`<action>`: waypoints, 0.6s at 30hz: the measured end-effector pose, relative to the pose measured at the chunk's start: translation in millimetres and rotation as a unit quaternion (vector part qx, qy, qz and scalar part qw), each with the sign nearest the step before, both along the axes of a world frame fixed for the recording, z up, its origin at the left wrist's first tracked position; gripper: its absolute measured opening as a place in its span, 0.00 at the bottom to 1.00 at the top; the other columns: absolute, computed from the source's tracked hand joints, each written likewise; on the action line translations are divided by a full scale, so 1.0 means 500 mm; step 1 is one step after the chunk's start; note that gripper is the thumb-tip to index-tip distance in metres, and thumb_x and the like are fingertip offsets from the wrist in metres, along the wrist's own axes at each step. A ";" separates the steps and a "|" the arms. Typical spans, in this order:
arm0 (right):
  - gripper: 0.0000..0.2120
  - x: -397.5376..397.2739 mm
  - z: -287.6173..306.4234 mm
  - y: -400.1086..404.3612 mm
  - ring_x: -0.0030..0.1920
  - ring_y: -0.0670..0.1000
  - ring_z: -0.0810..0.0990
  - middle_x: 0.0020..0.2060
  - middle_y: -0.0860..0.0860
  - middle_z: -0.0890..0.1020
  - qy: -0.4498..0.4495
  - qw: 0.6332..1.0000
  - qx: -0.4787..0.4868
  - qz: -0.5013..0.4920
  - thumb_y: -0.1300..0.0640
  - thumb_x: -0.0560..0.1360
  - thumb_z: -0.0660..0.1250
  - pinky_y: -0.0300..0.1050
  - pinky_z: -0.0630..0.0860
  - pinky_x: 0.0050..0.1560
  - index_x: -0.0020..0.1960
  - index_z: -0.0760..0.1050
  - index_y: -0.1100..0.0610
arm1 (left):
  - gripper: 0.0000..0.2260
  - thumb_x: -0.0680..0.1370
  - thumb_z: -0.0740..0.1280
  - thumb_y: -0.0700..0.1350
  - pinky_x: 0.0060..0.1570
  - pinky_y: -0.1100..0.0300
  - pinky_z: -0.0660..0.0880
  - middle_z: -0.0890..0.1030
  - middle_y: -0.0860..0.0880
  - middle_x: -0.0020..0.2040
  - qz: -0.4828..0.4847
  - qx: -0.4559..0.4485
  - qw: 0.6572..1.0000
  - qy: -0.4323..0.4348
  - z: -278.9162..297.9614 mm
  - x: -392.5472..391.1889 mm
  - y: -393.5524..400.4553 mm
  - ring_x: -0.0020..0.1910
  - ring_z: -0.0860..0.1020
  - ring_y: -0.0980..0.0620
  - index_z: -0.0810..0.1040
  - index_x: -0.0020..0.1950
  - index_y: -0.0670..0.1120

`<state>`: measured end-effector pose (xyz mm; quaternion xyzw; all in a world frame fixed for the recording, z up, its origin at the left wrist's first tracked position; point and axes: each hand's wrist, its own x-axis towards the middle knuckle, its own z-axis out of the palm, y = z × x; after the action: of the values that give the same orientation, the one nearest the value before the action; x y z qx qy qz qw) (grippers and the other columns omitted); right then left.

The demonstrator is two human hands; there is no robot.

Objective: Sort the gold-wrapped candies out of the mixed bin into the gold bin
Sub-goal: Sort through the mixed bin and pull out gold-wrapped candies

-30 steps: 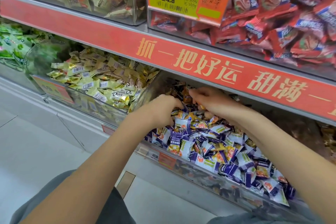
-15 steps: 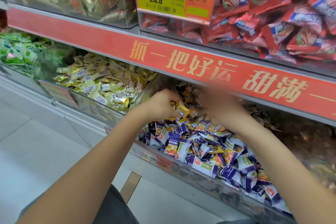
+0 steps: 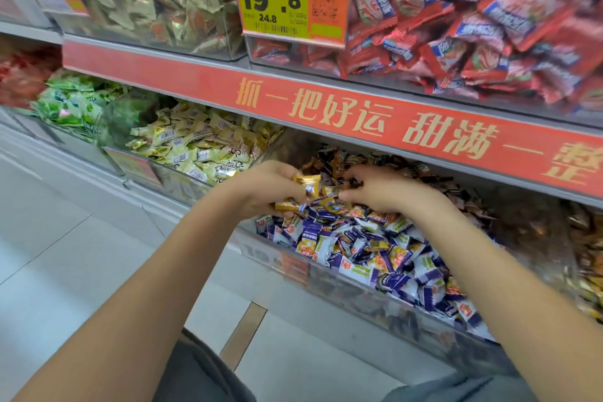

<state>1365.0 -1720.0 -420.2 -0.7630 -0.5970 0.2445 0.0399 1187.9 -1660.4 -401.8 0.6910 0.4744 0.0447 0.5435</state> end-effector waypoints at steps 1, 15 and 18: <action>0.29 -0.004 0.001 0.007 0.65 0.55 0.72 0.71 0.54 0.68 -0.019 0.999 -0.018 0.029 0.45 0.78 0.62 0.42 0.69 0.55 0.76 0.59 0.53 | 0.05 0.75 0.66 0.34 0.34 0.64 0.75 0.77 0.47 0.38 0.004 -0.004 1.000 -0.004 0.004 -0.008 -0.005 0.37 0.75 0.53 0.75 0.42 0.43; 0.28 -0.032 -0.016 0.022 0.59 0.52 0.73 0.70 0.52 0.69 -0.069 0.982 -0.046 0.167 0.42 0.79 0.59 0.46 0.70 0.59 0.75 0.60 0.52 | 0.05 0.71 0.65 0.37 0.35 0.59 0.68 0.71 0.46 0.37 0.005 0.050 0.999 -0.015 0.007 -0.072 -0.042 0.38 0.68 0.49 0.77 0.38 0.46; 0.23 -0.017 -0.004 0.006 0.53 0.48 0.71 0.60 0.42 0.73 -0.008 0.991 -0.017 0.131 0.45 0.81 0.57 0.39 0.68 0.49 0.72 0.63 0.52 | 0.03 0.71 0.66 0.38 0.40 0.56 0.63 0.70 0.46 0.37 0.005 0.044 0.999 -0.029 0.011 -0.080 -0.038 0.38 0.66 0.49 0.76 0.40 0.45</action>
<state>1356.5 -1717.1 -422.1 -0.6807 -0.6880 0.2512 -0.0104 1148.1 -1679.2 -396.3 0.7101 0.4598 0.0881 0.5259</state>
